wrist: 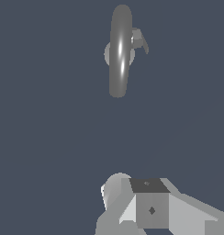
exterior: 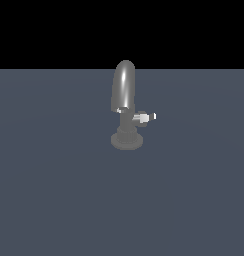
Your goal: Turn on the faucet by rotating a designated handle.
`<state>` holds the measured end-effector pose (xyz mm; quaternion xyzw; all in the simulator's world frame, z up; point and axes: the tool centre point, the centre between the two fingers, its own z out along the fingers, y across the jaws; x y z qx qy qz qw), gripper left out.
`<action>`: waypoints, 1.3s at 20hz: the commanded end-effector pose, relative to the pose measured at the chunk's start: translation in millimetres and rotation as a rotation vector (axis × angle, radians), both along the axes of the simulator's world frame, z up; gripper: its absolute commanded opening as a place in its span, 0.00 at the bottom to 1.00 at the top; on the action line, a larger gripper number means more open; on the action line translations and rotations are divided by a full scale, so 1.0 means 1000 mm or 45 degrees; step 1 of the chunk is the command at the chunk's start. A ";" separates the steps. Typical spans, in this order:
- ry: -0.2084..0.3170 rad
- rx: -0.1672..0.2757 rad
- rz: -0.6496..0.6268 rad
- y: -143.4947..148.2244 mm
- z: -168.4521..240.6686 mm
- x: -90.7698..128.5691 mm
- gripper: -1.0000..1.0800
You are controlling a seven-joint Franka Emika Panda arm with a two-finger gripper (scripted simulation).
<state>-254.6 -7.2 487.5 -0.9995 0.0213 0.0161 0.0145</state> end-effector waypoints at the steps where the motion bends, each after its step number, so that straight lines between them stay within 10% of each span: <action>1: 0.000 0.000 0.000 0.000 0.000 0.000 0.00; 13: 0.069 0.032 -0.062 0.004 0.001 0.018 0.00; 26: 0.295 0.137 -0.268 0.011 -0.003 0.076 0.00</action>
